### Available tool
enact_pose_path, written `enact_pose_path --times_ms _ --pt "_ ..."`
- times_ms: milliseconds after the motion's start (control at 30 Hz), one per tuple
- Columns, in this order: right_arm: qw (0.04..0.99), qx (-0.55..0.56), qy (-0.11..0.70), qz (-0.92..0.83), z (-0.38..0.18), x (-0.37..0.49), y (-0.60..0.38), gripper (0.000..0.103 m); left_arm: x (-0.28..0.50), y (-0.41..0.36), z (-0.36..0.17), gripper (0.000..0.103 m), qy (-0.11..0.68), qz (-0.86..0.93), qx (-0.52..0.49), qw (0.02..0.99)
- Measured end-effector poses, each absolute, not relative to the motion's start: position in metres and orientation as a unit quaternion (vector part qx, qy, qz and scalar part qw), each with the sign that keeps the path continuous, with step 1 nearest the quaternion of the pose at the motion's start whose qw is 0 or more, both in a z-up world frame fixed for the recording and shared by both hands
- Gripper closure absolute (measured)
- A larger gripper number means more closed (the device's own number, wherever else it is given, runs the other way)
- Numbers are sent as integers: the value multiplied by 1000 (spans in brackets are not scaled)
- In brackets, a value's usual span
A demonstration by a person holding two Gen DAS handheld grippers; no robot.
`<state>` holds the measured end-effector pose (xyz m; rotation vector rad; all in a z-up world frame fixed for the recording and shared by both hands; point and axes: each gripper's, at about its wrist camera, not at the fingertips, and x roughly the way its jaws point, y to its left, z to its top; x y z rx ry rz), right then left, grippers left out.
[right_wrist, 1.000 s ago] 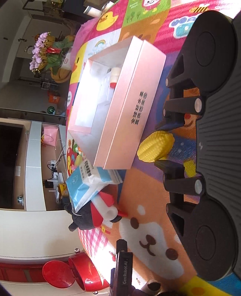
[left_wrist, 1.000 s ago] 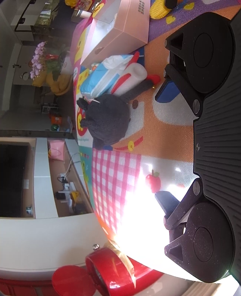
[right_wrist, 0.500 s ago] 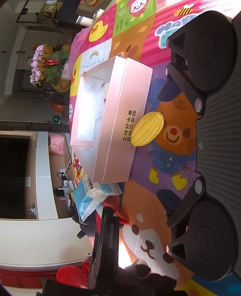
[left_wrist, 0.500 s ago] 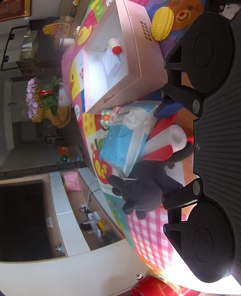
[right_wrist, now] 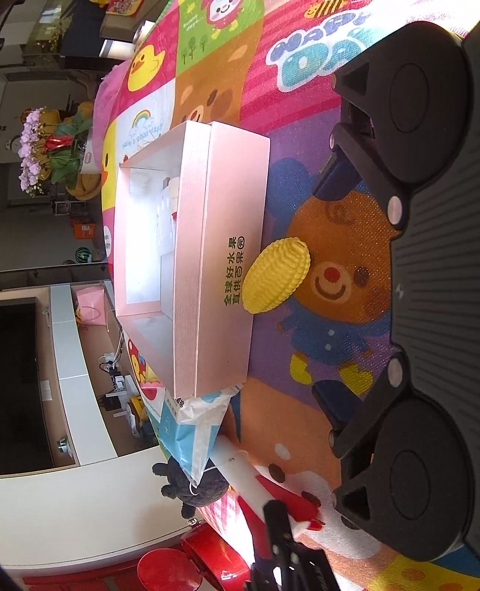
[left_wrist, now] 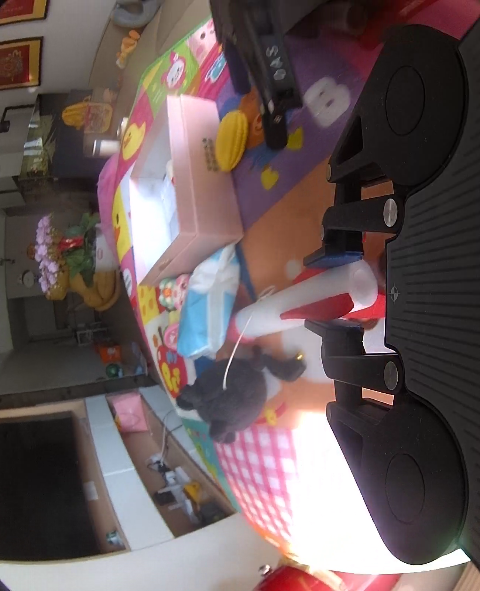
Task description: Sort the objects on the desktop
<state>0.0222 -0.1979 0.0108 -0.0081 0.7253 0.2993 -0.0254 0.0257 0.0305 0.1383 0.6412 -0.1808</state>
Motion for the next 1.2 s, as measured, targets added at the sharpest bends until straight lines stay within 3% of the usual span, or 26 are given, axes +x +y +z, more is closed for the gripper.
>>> enact_pose_path --times_ms 100,167,233,500,633,700,767,933,1100,1200 --pt "922 -10 360 143 10 24 -196 0 -38 26 30 66 324 -120 56 937" --pt "921 -18 362 140 9 25 -194 0 -39 25 30 40 323 -118 50 938" --pt "921 -26 365 137 8 24 -192 0 -33 24 27 29 322 -104 46 940" --pt "921 17 363 138 10 26 -202 0 13 20 13 32 352 -79 -8 933" --pt "920 -24 369 130 8 26 -190 0 24 23 12 60 354 -65 -1 933" --pt "919 -46 371 123 7 26 -183 0 18 25 14 61 355 -83 2 931" --pt "920 -45 370 123 7 25 -183 0 5 25 19 71 349 -111 21 930" --pt "920 -42 370 125 8 25 -185 0 -28 28 21 67 354 -185 18 917" --pt "918 -43 372 129 10 26 -186 0 -26 39 13 58 351 -130 4 927" --pt "923 -53 361 125 14 25 -188 0 -17 44 13 42 343 -77 12 936"
